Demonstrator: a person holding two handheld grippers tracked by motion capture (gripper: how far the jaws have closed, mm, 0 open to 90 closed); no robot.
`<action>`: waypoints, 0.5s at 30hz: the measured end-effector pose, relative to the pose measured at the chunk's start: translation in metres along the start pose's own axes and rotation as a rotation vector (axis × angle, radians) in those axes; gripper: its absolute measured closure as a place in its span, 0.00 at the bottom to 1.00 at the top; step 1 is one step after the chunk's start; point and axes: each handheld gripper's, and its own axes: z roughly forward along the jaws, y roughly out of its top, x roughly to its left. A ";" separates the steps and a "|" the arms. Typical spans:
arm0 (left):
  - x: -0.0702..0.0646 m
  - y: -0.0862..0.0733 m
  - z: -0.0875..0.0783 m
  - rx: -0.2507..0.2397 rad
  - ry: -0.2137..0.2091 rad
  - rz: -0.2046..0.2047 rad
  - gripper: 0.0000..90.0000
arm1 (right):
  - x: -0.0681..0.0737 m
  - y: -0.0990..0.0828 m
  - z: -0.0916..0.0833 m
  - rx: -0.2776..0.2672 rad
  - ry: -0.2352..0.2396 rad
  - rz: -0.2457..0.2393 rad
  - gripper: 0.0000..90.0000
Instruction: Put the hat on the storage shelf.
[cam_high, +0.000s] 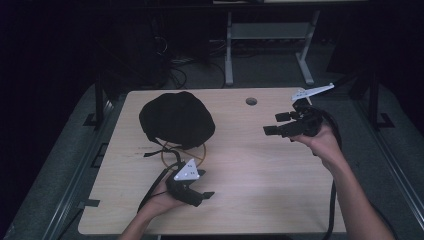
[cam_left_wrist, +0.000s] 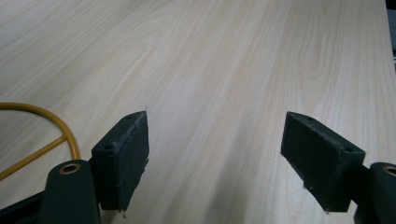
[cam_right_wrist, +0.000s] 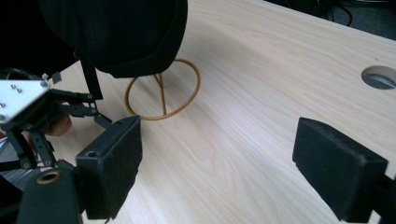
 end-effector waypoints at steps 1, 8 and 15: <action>0.000 0.000 0.000 0.000 0.001 -0.001 0.26 | -0.002 -0.004 -0.001 0.000 -0.002 0.006 0.17; 0.001 -0.001 0.000 -0.001 0.003 -0.005 0.25 | -0.008 -0.019 -0.006 0.004 -0.011 0.024 0.17; 0.000 -0.001 0.001 0.001 0.006 -0.008 0.24 | -0.015 -0.044 -0.012 0.003 -0.017 0.052 0.17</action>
